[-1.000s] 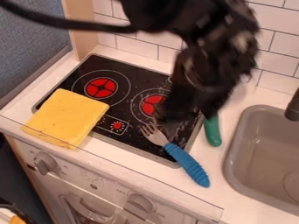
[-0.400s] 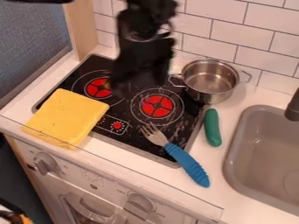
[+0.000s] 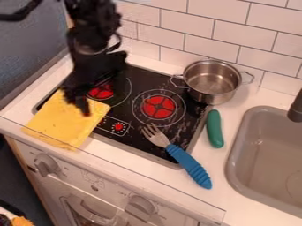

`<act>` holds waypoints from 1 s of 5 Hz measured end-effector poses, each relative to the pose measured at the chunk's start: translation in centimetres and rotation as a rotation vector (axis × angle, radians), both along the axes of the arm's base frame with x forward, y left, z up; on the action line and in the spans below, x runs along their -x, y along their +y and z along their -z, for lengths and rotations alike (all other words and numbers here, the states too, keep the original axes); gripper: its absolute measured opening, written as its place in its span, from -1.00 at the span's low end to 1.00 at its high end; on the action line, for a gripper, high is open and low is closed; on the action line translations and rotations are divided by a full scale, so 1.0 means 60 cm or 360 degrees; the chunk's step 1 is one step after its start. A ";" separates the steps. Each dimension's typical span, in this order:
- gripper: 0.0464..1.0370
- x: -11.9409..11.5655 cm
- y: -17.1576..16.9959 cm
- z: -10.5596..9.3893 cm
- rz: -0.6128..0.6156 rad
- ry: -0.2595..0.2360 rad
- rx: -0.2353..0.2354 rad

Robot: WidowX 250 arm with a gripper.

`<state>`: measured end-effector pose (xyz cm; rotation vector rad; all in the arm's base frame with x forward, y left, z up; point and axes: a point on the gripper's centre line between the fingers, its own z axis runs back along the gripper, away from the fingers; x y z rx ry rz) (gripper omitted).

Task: Moved the yellow cloth to the upper right corner of the burner.

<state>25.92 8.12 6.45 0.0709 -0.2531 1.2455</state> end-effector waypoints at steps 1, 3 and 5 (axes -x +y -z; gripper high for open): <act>0.93 0.005 0.028 0.015 -0.0059 0.0041 0.0001; 0.93 0.005 0.057 0.057 -0.0094 0.0151 -0.0020; 0.93 0.005 0.066 0.089 -0.0138 0.0192 0.0006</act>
